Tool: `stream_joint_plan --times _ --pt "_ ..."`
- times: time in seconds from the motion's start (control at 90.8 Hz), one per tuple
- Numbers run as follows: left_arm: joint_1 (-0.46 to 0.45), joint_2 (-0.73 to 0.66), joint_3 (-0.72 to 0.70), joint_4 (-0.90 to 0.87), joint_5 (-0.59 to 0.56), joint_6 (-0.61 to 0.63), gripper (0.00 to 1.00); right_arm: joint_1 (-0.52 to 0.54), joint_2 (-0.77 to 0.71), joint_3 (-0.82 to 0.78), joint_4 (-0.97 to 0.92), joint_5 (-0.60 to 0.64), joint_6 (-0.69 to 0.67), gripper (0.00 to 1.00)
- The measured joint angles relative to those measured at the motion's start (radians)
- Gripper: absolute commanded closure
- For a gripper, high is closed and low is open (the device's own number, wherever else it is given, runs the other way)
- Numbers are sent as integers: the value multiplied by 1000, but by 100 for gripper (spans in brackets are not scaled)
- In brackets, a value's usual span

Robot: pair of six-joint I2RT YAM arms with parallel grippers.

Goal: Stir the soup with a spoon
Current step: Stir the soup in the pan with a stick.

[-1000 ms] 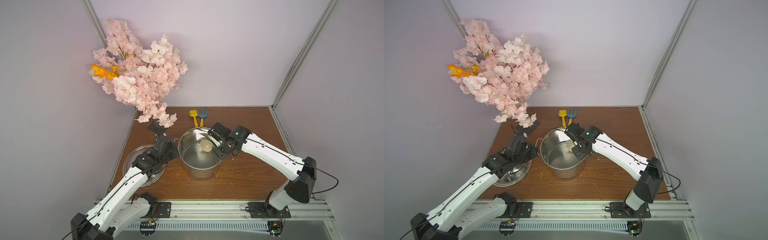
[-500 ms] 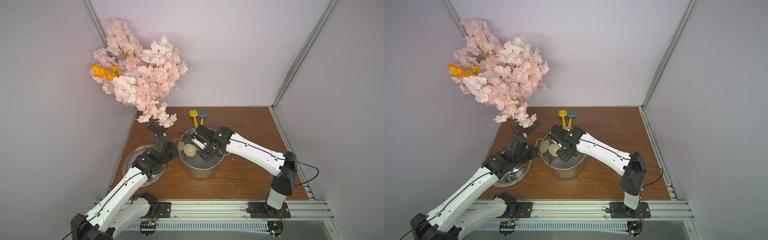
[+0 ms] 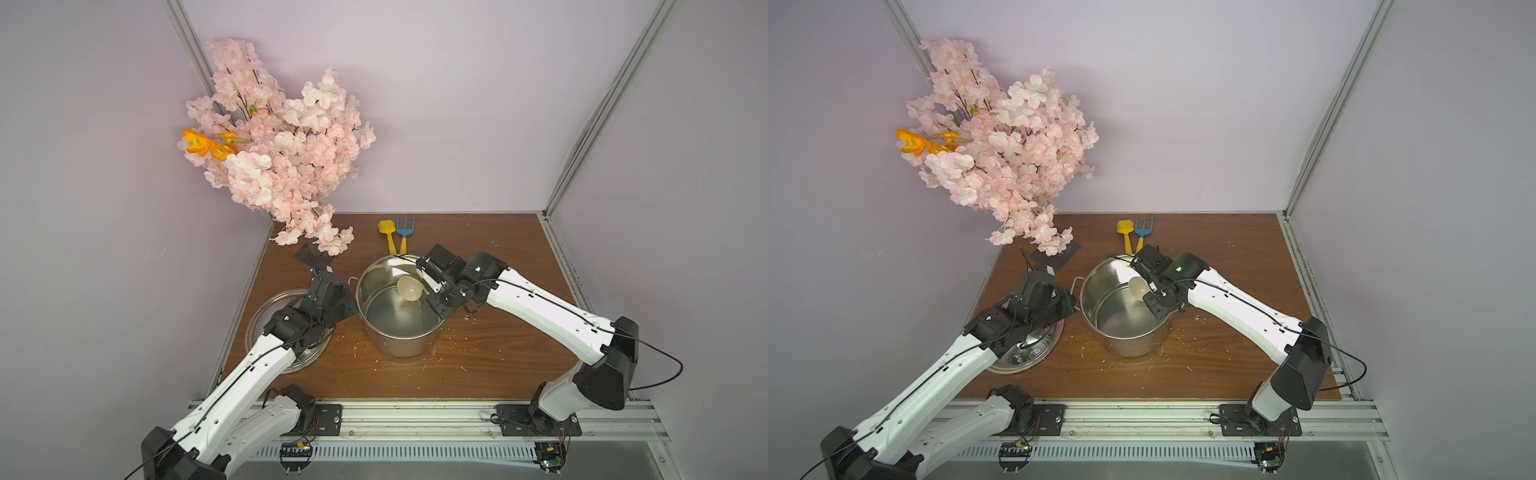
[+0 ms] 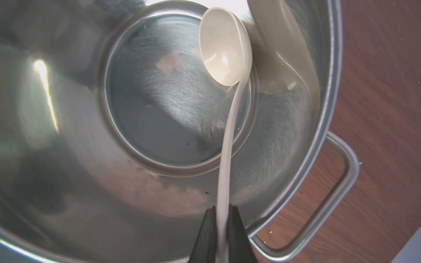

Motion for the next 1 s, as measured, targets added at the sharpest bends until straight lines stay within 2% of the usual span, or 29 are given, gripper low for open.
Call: stream_joint_plan --times 0.308,0.473,0.716,0.859,1.002 --pt "0 -4 -3 4 0 -1 100 29 138 159 0 -41 -18 100" --pt "0 -4 -3 4 0 -1 100 83 147 167 13 -65 -21 100" --pt "0 -4 -3 4 0 -1 100 107 37 8 26 -66 -16 100" --pt "0 -4 -3 4 0 -1 100 48 -55 -63 18 -55 -15 100" --pt "0 -4 -3 4 0 -1 100 -19 -73 -58 20 -33 -16 100"
